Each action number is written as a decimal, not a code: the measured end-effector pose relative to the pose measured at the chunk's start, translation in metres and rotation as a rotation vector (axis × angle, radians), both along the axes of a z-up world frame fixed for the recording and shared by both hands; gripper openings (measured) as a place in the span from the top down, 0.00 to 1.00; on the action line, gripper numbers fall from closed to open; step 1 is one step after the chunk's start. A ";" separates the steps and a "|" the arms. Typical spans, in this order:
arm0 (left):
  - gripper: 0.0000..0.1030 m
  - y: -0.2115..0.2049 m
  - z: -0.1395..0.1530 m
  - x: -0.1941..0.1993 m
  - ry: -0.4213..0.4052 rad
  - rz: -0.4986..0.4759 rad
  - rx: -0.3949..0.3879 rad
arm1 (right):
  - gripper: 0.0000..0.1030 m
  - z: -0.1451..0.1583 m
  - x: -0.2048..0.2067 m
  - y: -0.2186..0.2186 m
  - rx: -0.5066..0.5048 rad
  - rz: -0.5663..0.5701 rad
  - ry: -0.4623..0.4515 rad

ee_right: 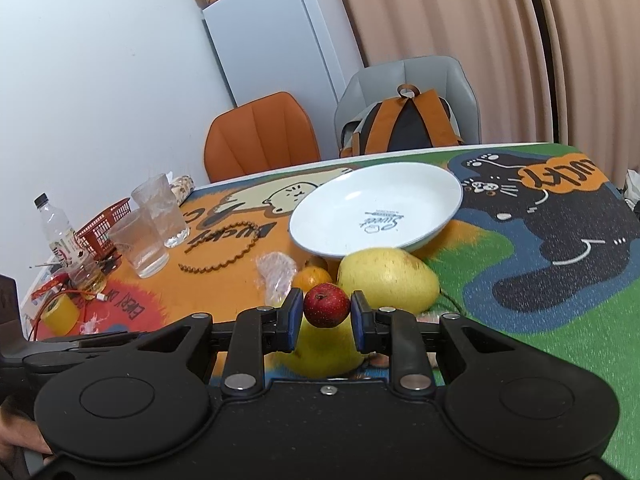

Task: Organize fruits
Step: 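Lift the red jujube with the right gripper and carry it over the white plate, then open the right gripper over the plate while the left gripper lowers the mandarin onto it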

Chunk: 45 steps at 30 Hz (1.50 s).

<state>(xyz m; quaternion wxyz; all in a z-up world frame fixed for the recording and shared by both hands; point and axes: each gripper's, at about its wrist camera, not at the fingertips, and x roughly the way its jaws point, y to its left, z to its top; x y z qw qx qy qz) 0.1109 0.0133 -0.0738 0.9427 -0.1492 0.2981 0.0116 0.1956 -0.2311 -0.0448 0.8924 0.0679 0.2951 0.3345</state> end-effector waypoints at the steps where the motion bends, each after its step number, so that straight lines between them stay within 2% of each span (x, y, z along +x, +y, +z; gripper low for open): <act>1: 0.65 0.001 0.001 0.002 -0.001 0.002 0.000 | 0.77 0.001 0.002 0.001 0.000 -0.001 -0.001; 20: 0.65 0.018 0.011 0.035 -0.013 0.038 -0.004 | 0.77 0.007 0.049 0.018 -0.008 0.013 0.009; 41: 0.65 0.028 0.017 0.075 0.006 0.045 -0.018 | 0.77 -0.010 0.099 0.030 -0.058 -0.005 0.084; 45: 0.65 0.027 0.018 0.083 0.008 0.038 -0.013 | 0.72 -0.013 0.104 0.030 -0.063 -0.001 0.095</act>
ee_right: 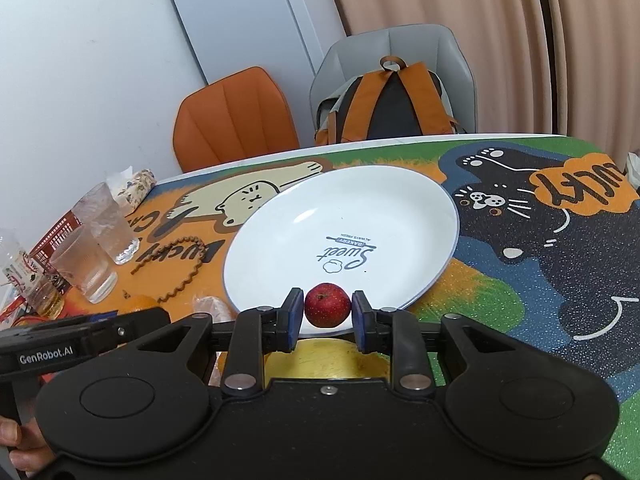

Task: Organize fruits
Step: 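Open the right gripper over the plate while the left gripper lowers the mandarin onto it, then withdraw both grippers from the plate back toward the fruit pile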

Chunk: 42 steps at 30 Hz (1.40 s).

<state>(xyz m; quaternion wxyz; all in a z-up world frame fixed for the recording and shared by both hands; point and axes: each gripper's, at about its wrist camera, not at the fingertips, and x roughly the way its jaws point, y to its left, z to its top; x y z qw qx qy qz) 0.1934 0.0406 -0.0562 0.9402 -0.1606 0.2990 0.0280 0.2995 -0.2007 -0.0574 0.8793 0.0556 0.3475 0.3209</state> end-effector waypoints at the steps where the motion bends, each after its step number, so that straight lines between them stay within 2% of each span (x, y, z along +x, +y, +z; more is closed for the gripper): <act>1: 0.65 -0.001 0.000 0.002 0.003 -0.004 0.002 | 0.72 0.000 0.000 -0.001 0.001 -0.001 -0.002; 12: 0.65 -0.021 0.004 0.029 0.005 -0.065 0.019 | 0.71 0.003 -0.003 -0.027 0.031 -0.046 -0.002; 14: 0.65 -0.025 0.004 0.033 0.003 -0.081 0.017 | 0.69 0.005 -0.004 -0.032 0.032 -0.058 -0.006; 17: 0.65 -0.031 0.006 0.040 -0.003 -0.104 0.016 | 0.58 0.008 -0.008 -0.041 0.035 -0.084 -0.017; 24: 0.65 -0.042 0.009 0.061 -0.017 -0.148 0.011 | 0.53 0.011 -0.019 -0.058 0.031 -0.124 -0.029; 28: 0.64 -0.042 0.003 0.070 0.008 -0.142 0.013 | 0.50 0.010 -0.024 -0.064 0.021 -0.132 -0.028; 31: 0.59 -0.042 0.001 0.070 0.019 -0.118 0.037 | 0.50 0.009 -0.025 -0.066 0.023 -0.133 -0.022; 34: 0.45 -0.038 0.003 0.064 0.014 -0.100 0.032 | 0.49 0.008 -0.027 -0.067 0.030 -0.130 -0.018; 42: 0.38 -0.032 0.009 0.042 0.021 -0.070 0.046 | 0.47 0.004 -0.035 -0.069 0.054 -0.120 0.001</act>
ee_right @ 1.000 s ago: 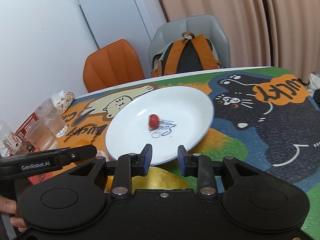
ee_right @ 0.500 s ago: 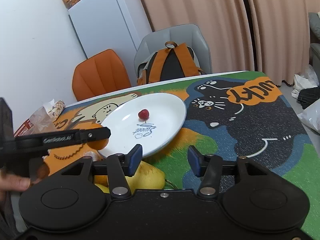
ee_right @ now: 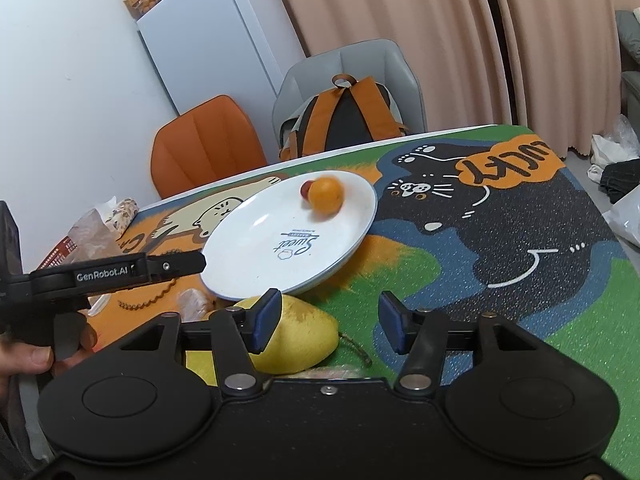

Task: Organize fruits
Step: 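Withdraw both grippers from the plate back toward the fruit pile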

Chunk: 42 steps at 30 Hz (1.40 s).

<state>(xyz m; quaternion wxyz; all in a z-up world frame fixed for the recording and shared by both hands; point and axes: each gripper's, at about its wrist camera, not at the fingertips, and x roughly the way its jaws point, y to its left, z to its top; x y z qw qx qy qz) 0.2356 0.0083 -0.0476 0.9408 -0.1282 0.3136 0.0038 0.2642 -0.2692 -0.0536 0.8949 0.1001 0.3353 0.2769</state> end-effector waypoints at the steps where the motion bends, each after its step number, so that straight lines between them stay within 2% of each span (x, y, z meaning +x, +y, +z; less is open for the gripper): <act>1: 0.36 -0.001 0.000 -0.002 0.003 0.001 0.001 | 0.47 0.001 -0.001 0.000 0.001 0.001 -0.001; 14: 0.22 -0.002 0.005 -0.033 0.001 0.015 -0.009 | 0.40 0.011 -0.021 -0.001 -0.007 0.014 -0.023; 28: 0.07 -0.005 0.005 -0.071 -0.004 0.042 -0.018 | 0.12 0.016 -0.047 -0.003 -0.012 0.051 -0.032; 42: 0.06 -0.013 -0.006 -0.093 -0.007 0.058 -0.044 | 0.12 0.008 -0.063 -0.007 -0.024 0.078 -0.028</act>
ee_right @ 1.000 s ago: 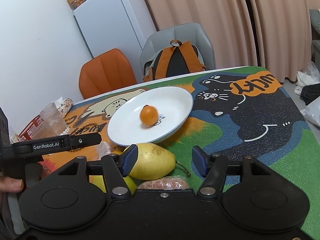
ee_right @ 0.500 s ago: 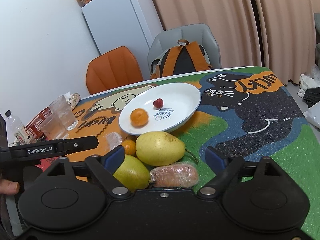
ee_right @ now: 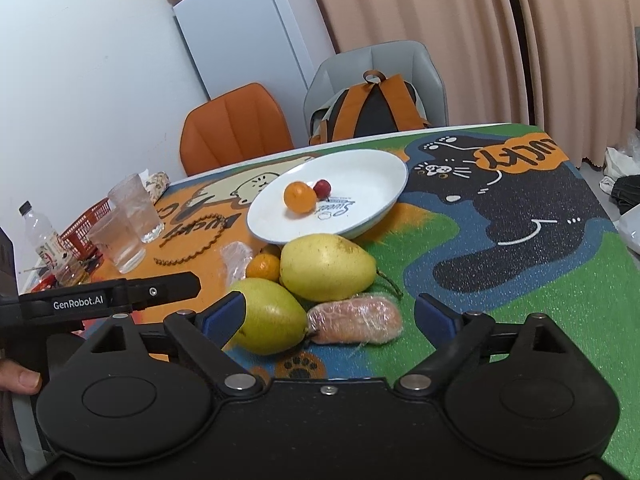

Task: Organize fruits
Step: 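Withdraw both grippers from the plate back toward the fruit pile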

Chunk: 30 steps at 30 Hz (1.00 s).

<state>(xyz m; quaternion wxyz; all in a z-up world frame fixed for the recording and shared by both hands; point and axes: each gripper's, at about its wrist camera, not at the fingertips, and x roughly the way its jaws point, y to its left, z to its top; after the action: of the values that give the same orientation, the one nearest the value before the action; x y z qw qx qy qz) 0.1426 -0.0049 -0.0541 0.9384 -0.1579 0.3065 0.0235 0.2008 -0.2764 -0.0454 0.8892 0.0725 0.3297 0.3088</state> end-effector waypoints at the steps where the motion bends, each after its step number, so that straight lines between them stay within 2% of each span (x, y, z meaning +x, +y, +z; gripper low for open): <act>1: 0.06 -0.001 -0.001 0.000 0.004 0.003 -0.003 | 0.11 -0.001 -0.001 -0.001 -0.001 0.002 0.001; 10: 0.05 -0.015 -0.011 0.000 0.019 0.001 -0.014 | 0.00 -0.008 0.007 -0.015 0.004 0.010 0.033; 22: 0.03 -0.037 -0.025 0.018 0.087 -0.056 0.006 | 0.00 -0.021 0.020 -0.032 0.015 -0.015 0.084; 30: 0.03 -0.037 -0.032 0.029 0.098 -0.019 -0.012 | 0.00 -0.025 0.026 -0.037 0.012 -0.026 0.099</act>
<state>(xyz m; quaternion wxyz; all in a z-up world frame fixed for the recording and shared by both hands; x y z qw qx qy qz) 0.1715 -0.0418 -0.0865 0.9215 -0.1593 0.3537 0.0206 0.2266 -0.3133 -0.0707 0.8753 0.0975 0.3705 0.2952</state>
